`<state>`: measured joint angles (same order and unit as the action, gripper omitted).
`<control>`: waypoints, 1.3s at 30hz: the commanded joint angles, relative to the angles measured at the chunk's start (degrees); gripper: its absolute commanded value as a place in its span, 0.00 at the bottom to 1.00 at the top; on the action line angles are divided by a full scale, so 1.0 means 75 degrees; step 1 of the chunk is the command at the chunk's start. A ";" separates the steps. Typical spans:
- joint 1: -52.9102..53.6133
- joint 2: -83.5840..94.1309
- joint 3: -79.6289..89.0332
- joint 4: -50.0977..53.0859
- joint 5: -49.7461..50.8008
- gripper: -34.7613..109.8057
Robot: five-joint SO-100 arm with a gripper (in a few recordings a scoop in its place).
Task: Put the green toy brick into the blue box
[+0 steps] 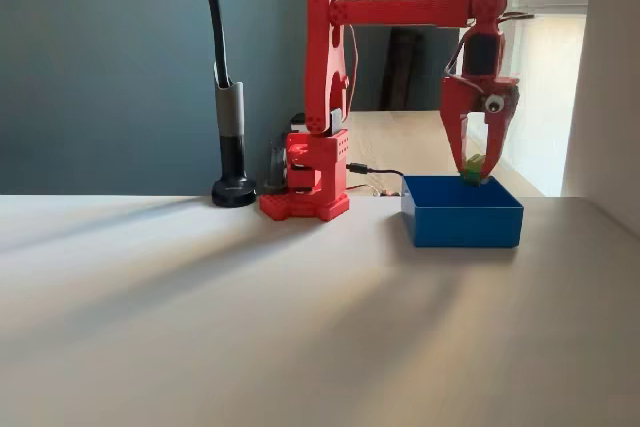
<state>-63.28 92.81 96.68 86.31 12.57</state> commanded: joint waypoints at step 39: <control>0.2098 0.0680 -0.1875 -0.0223 -0.0270 0.24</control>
<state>-52.73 92.81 86.57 84.38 10.63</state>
